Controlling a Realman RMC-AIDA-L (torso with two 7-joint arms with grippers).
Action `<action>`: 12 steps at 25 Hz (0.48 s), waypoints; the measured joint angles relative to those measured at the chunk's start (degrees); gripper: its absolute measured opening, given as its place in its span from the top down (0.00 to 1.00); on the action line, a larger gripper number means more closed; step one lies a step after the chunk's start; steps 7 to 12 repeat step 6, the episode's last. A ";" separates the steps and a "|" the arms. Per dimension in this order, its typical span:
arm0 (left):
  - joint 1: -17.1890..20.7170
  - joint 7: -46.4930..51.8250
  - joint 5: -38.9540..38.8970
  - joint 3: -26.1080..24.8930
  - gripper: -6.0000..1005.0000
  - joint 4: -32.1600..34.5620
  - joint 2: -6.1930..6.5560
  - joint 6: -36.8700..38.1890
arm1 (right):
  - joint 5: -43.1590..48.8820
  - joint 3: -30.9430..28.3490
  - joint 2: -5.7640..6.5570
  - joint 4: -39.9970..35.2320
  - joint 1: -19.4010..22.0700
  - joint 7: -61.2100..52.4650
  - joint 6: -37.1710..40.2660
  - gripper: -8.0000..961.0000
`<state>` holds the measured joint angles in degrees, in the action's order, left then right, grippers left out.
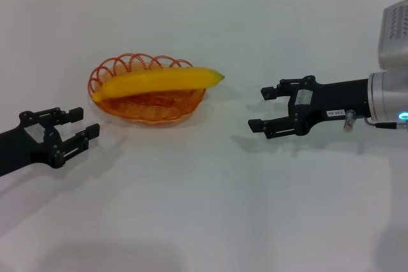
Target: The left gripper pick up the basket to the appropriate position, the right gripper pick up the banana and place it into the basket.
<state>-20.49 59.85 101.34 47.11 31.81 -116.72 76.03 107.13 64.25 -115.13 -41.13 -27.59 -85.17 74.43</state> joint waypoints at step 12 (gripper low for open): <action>0.09 0.00 0.00 0.00 0.53 0.00 0.00 0.00 | -0.06 -0.91 -0.25 0.00 0.07 0.72 0.20 0.13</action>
